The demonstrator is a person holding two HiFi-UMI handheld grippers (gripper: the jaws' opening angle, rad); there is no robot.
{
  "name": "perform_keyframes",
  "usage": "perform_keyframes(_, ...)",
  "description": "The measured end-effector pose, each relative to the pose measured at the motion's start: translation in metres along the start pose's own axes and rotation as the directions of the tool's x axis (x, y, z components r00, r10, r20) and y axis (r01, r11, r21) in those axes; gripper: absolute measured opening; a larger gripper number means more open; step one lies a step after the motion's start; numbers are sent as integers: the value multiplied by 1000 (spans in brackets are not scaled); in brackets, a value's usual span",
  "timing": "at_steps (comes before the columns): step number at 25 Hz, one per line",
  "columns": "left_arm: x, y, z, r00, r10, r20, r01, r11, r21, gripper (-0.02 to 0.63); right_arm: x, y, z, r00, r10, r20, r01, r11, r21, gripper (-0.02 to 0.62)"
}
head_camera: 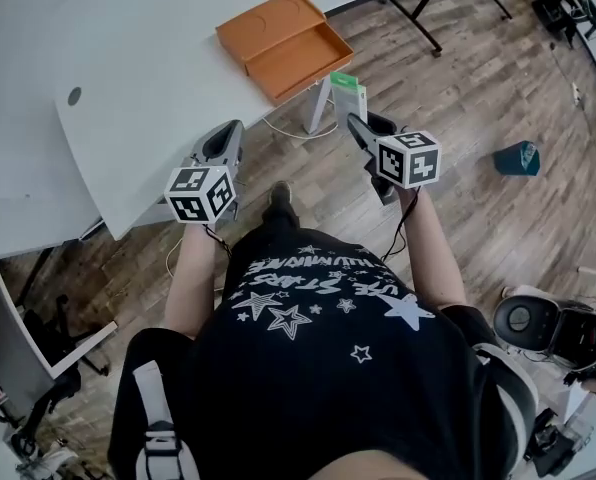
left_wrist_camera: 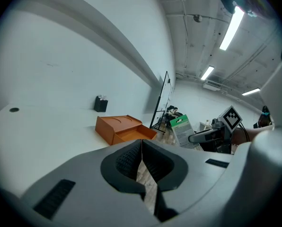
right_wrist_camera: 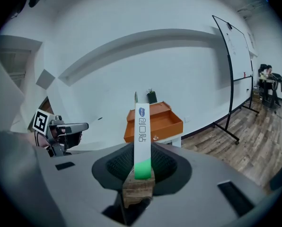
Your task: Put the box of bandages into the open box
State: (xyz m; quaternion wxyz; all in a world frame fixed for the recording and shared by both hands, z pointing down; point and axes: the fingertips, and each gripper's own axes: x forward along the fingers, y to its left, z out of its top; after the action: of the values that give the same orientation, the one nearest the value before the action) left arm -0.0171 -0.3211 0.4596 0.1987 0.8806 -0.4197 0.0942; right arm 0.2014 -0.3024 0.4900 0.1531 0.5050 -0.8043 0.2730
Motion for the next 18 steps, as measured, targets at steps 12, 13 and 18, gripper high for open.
perform_keyframes(12,48,90,45,1000,2,20,-1,1000,-28,21,103,-2,76,991,-59,-116,14,935,-354,114)
perform_keyframes(13,51,96,47,1000,1,21,0,1000,-31,21,110,-1,78,989,-65,-131,8,919,-395,114)
perform_keyframes(18,64,119,52,1000,-8,21,9,999,-44,21,140,-1,87,972,-91,-215,-49,820,-571,114)
